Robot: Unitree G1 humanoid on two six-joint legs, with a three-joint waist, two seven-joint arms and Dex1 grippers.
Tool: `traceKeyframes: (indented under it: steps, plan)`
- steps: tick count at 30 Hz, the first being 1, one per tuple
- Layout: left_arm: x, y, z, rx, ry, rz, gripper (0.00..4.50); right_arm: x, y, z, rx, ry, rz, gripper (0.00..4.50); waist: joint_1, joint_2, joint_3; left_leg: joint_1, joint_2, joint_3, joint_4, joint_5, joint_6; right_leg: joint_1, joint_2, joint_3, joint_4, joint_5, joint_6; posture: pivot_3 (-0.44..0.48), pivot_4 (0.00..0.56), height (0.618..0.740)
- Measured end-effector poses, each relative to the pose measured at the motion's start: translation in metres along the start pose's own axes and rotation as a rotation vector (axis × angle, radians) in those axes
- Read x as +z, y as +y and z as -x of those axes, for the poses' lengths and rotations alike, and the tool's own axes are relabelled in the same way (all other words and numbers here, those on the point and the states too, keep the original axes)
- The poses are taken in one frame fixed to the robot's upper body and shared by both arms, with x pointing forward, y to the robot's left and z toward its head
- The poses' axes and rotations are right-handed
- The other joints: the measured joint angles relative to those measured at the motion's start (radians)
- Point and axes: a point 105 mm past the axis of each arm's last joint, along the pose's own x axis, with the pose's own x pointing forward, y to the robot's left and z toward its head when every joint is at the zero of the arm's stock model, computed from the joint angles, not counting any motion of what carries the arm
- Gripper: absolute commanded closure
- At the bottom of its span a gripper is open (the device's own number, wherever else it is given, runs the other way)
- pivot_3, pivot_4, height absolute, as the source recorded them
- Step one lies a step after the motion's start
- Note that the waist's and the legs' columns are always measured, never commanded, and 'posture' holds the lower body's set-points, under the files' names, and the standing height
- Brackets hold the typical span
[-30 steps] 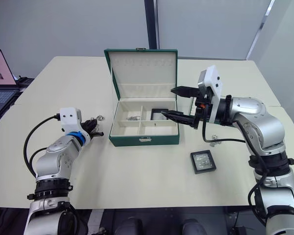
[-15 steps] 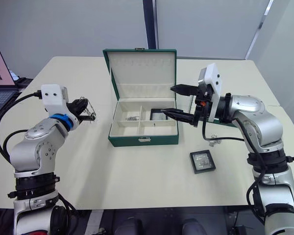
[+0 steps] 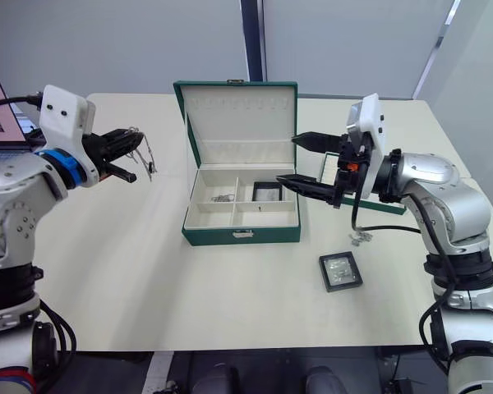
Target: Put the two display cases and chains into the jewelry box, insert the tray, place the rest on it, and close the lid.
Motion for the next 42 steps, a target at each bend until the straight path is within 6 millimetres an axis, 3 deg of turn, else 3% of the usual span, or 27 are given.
traceKeyframes:
  steps: [4, 13, 28, 42]
  plan:
    - [0.011, -0.01, 0.001, -0.164, -0.024, -0.026, 4.49, 0.001, 0.003, 0.005, -0.004, 0.004, -0.002, 0.0, 0.0, 0.0, 0.0, 0.0, 0.0, 0.001, 0.0, 0.0, 0.0, 0.0, 0.0, 0.0, 0.0, 0.0, 0.0, 0.0, 0.15, 0.74]
    - [0.002, -0.033, -0.009, -0.442, -0.008, -0.072, 4.49, -0.007, 0.011, 0.018, -0.064, 0.039, 0.0, 0.0, 0.001, 0.0, 0.0, -0.001, 0.0, 0.001, 0.001, 0.0, 0.0, -0.001, 0.0, 0.001, 0.0, 0.0, 0.0, 0.0, 0.15, 0.74]
    - [-0.042, -0.056, -0.02, -0.627, 0.112, -0.055, 4.49, -0.013, 0.022, 0.025, -0.155, 0.058, -0.004, 0.0, -0.001, 0.0, 0.0, -0.001, 0.0, 0.001, 0.001, 0.0, 0.0, -0.003, 0.001, 0.002, 0.001, 0.0, 0.0, 0.0, 0.15, 0.74]
    - [-0.072, -0.067, -0.025, -0.664, 0.184, -0.051, 4.49, -0.012, 0.024, 0.025, -0.179, 0.049, -0.007, 0.0, 0.001, 0.0, 0.0, -0.002, 0.0, 0.001, 0.001, 0.0, 0.0, -0.003, 0.001, 0.002, 0.001, 0.0, 0.0, 0.0, 0.15, 0.74]
